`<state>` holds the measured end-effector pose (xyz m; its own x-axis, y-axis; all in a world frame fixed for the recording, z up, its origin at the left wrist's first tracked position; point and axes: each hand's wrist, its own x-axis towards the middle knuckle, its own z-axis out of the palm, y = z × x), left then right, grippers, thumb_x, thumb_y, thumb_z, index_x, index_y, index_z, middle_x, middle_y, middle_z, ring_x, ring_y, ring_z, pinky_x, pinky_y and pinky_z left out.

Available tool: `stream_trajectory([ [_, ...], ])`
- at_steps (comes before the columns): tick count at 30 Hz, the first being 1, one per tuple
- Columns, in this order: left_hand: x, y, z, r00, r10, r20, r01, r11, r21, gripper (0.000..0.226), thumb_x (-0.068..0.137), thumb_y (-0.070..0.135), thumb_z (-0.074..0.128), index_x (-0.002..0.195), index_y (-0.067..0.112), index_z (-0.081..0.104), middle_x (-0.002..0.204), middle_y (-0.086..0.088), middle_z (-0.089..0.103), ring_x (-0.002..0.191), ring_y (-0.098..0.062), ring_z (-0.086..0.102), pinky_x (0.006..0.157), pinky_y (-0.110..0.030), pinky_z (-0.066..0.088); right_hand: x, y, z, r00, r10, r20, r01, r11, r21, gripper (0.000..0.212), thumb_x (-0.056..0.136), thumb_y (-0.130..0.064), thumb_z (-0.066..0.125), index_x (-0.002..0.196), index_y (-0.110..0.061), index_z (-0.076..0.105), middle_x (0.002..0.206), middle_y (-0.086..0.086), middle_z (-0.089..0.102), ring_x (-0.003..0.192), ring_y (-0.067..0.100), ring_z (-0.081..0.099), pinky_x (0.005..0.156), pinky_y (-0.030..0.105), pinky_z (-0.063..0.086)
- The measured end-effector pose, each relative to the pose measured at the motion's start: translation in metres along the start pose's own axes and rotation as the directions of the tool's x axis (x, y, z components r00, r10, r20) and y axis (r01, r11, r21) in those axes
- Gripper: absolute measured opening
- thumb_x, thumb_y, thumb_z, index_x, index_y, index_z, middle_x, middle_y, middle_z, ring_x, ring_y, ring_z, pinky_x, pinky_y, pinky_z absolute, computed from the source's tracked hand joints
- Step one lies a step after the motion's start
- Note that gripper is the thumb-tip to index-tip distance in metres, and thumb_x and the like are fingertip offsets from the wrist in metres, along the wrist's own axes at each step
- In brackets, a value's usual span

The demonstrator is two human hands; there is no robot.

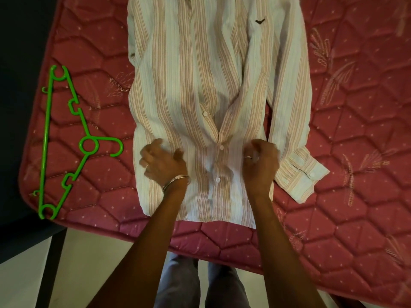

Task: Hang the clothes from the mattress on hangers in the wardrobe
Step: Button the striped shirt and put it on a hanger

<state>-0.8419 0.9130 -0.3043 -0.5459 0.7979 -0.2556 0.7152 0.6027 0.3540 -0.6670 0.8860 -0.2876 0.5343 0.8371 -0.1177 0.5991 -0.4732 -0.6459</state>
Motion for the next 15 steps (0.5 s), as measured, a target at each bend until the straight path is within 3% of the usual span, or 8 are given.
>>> stream_trajectory([
  [1, 0.003, -0.010, -0.004, 0.994, -0.112, -0.013, 0.113, 0.992, 0.063, 0.072, 0.073, 0.057, 0.067, 0.126, 0.012, 0.049, 0.129, -0.016, 0.046, 0.114, -0.036, 0.044, 0.087, -0.048, 0.042, -0.002, 0.006, -0.003, 0.991, 0.107, -0.080, -0.114, 0.989, -0.092, 0.027, 0.087, -0.020, 0.067, 0.109, -0.005, 0.063, 0.106, 0.015, 0.061, 0.102, 0.031, 0.053, 0.086, 0.030, 0.038],
  [3, 0.009, -0.029, -0.012, 0.976, -0.213, 0.036, 0.205, 0.968, 0.146, 0.092, 0.066, 0.070, 0.061, 0.134, 0.012, 0.042, 0.134, -0.020, 0.041, 0.117, -0.040, 0.042, 0.090, -0.051, 0.039, -0.007, 0.019, -0.005, 0.946, 0.324, -0.025, -0.323, 0.927, -0.193, 0.047, 0.085, -0.032, 0.070, 0.121, -0.005, 0.055, 0.118, 0.018, 0.055, 0.114, 0.037, 0.046, 0.094, 0.046, 0.036],
  [4, 0.012, -0.036, -0.015, 0.980, -0.186, 0.071, 0.171, 0.968, 0.184, 0.089, 0.067, 0.070, 0.059, 0.131, 0.010, 0.045, 0.129, -0.022, 0.044, 0.114, -0.041, 0.044, 0.087, -0.051, 0.041, -0.007, 0.027, -0.003, 0.927, 0.372, 0.055, -0.356, 0.915, -0.191, 0.053, 0.084, -0.038, 0.070, 0.121, -0.003, 0.054, 0.117, 0.019, 0.056, 0.114, 0.038, 0.047, 0.095, 0.049, 0.037],
  [6, 0.020, -0.050, -0.014, 0.992, -0.037, 0.124, 0.014, 0.984, 0.179, 0.057, 0.081, 0.053, 0.063, 0.113, 0.006, 0.056, 0.110, -0.022, 0.058, 0.102, -0.042, 0.055, 0.077, -0.045, 0.045, -0.002, 0.035, -0.003, 0.933, 0.322, 0.160, -0.302, 0.943, -0.136, 0.040, 0.085, -0.038, 0.069, 0.106, -0.006, 0.059, 0.097, 0.013, 0.063, 0.099, 0.035, 0.058, 0.093, 0.051, 0.042],
  [9, 0.030, -0.051, -0.018, 0.985, 0.072, 0.159, -0.086, 0.993, 0.078, 0.022, 0.092, 0.023, 0.057, 0.097, 0.002, 0.063, 0.096, -0.023, 0.066, 0.091, -0.041, 0.062, 0.073, -0.042, 0.048, 0.008, 0.028, -0.013, 0.969, 0.223, 0.101, -0.223, 0.975, -0.017, 0.009, 0.089, -0.018, 0.065, 0.087, -0.009, 0.063, 0.077, 0.005, 0.067, 0.077, 0.025, 0.064, 0.084, 0.044, 0.048],
  [11, 0.029, -0.052, -0.028, 0.996, 0.048, 0.074, -0.050, 0.998, 0.025, 0.022, 0.092, 0.018, 0.054, 0.099, -0.001, 0.063, 0.096, -0.026, 0.066, 0.091, -0.042, 0.062, 0.076, -0.043, 0.046, 0.006, 0.020, -0.027, 0.982, 0.166, -0.088, -0.160, 0.984, 0.076, 0.011, 0.091, -0.012, 0.060, 0.085, -0.003, 0.062, 0.073, 0.006, 0.064, 0.066, 0.019, 0.058, 0.068, 0.030, 0.047],
  [13, 0.018, -0.057, -0.042, 0.998, -0.049, -0.028, 0.049, 0.999, -0.006, 0.022, 0.092, 0.016, 0.055, 0.099, -0.003, 0.063, 0.097, -0.029, 0.065, 0.092, -0.045, 0.061, 0.077, -0.043, 0.043, -0.005, 0.015, -0.041, 0.969, 0.111, -0.220, -0.100, 0.993, 0.059, 0.018, 0.095, -0.013, 0.057, 0.084, 0.002, 0.059, 0.069, 0.006, 0.059, 0.060, 0.017, 0.051, 0.057, 0.017, 0.033],
  [15, -0.001, -0.074, -0.052, 0.992, -0.125, 0.007, 0.124, 0.990, 0.066, 0.023, 0.089, 0.014, 0.059, 0.097, -0.006, 0.066, 0.096, -0.030, 0.066, 0.091, -0.046, 0.061, 0.076, -0.043, 0.045, -0.026, 0.023, -0.049, 0.983, 0.034, -0.178, -0.044, 0.998, -0.049, 0.018, 0.095, -0.008, 0.055, 0.083, 0.005, 0.058, 0.067, 0.010, 0.058, 0.057, 0.020, 0.051, 0.057, 0.020, 0.031],
])
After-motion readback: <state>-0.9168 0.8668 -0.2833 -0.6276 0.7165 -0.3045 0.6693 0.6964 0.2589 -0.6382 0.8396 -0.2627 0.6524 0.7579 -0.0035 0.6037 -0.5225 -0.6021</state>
